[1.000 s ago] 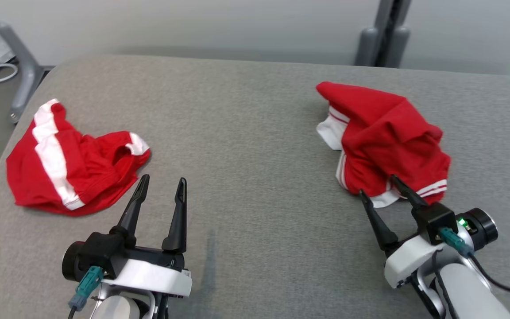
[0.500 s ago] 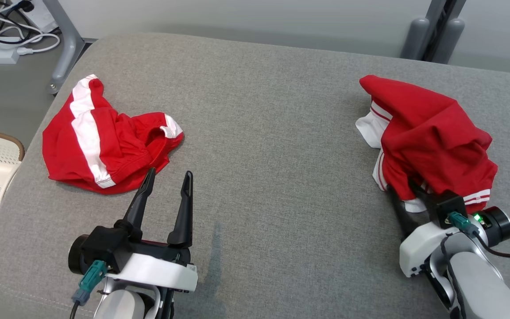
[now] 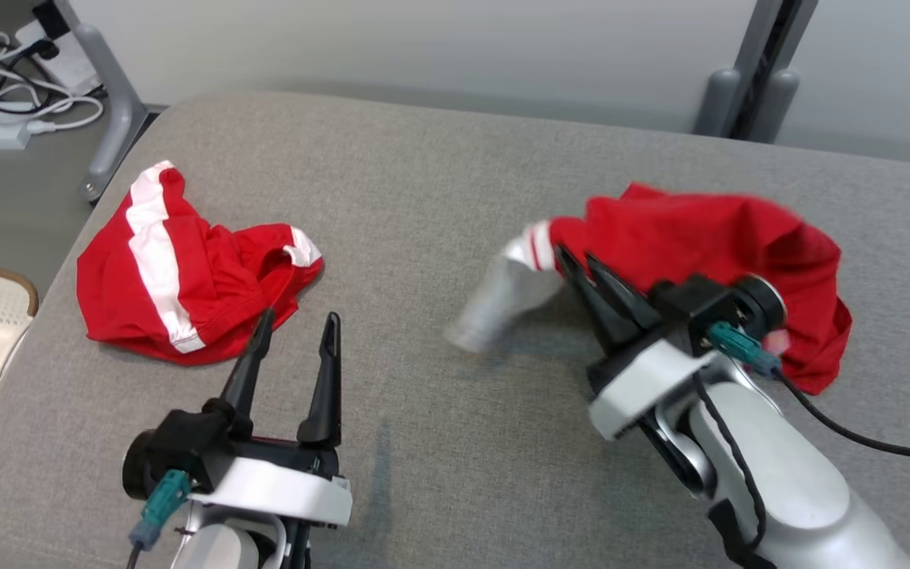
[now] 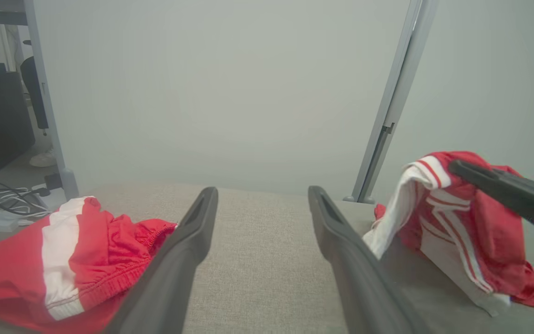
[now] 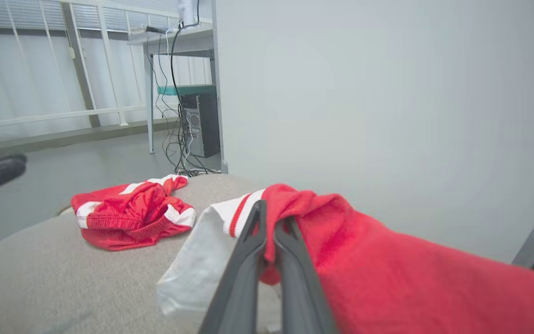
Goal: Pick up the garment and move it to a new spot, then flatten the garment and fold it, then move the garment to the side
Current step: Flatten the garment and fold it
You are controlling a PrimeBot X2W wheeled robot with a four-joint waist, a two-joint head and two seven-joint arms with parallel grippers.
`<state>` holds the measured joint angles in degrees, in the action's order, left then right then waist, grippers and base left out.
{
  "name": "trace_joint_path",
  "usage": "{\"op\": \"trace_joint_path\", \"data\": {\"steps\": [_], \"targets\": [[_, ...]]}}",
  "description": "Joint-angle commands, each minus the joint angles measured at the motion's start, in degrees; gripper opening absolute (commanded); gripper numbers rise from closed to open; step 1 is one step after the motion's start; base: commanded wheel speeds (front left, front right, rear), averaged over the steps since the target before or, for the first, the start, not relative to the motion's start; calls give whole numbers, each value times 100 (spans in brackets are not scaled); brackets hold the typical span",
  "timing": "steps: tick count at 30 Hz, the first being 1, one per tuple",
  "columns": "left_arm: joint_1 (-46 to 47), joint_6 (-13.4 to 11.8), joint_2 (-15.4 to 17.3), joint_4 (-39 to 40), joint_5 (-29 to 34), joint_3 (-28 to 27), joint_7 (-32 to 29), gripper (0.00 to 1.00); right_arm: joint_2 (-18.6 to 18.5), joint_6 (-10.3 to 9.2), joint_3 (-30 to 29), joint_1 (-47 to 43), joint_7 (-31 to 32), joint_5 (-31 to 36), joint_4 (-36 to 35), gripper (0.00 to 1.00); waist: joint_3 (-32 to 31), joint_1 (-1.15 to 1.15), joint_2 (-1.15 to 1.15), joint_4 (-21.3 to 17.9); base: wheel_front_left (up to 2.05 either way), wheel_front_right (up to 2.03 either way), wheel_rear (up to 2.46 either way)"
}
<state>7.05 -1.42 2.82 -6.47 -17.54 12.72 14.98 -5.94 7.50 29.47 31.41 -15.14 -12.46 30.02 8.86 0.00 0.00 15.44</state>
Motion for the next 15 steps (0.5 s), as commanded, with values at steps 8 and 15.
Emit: {"op": "trace_joint_path", "data": {"steps": [8, 15], "targets": [[-238, -35, 17, -41, 88, 57, 19, 100, -15, -1, 609, 1060, 124, -1593, -1481, 0, -360, 0, 0, -279, 0, 0, 0], [-391, -51, 12, -11, 108, -5, 19, 100, -61, -2, -838, 1310, 85, -2582, -1893, 0, -444, 0, 0, -518, 0, 0, 0]]}}
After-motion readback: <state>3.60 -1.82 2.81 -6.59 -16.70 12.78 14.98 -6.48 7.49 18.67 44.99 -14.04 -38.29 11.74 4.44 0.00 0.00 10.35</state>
